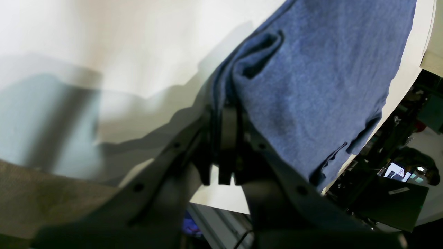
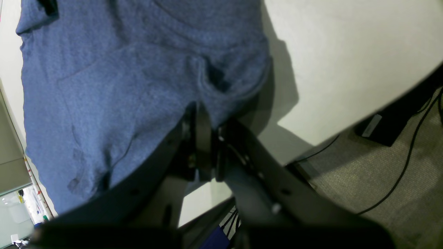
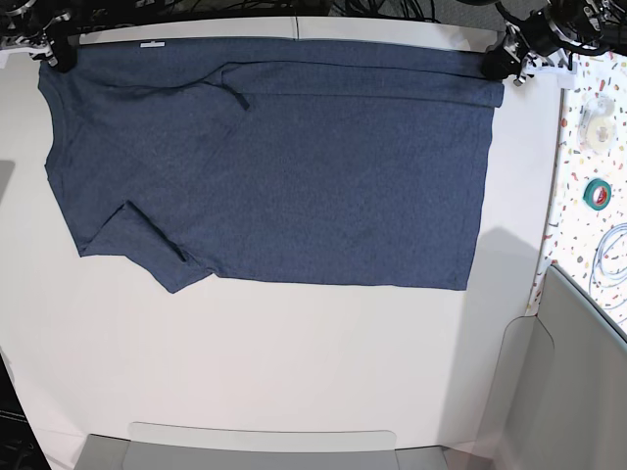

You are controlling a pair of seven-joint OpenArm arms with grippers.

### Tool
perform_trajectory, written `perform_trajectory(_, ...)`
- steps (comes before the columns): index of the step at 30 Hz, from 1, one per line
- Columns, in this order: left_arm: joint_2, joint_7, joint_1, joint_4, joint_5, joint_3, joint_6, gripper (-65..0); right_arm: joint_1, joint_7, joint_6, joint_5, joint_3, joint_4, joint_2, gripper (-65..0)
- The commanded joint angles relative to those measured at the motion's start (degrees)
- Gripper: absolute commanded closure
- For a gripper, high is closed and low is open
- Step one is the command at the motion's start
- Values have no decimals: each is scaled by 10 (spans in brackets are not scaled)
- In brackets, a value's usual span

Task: Layout the t-shirt on the table in an organized manner, then fold the t-shirt properly
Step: 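Drag the folded shirt with both grippers toward the robot, then grasp the shirt hem corner with the right gripper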

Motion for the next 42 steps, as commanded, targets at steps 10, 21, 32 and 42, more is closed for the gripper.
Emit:
perform_trajectory(10,0,1,8,11,-5,-47,5,-145,-22,8,2,14,4,10,16,-280)
perform_trajectory(21,-16,11,6,11,-6,-120,1,-147,-44,8,3,64,66,10,80,-306)
perform_trajectory(32,-15,28,4,69,-6,-121,1,-146,103,8,4,55,-12,14,182,-303)
perform_trajectory(42,-25,27,-11,79,-5,-121,1,-146,325,9,94,-4,-331,-123,196,-303)
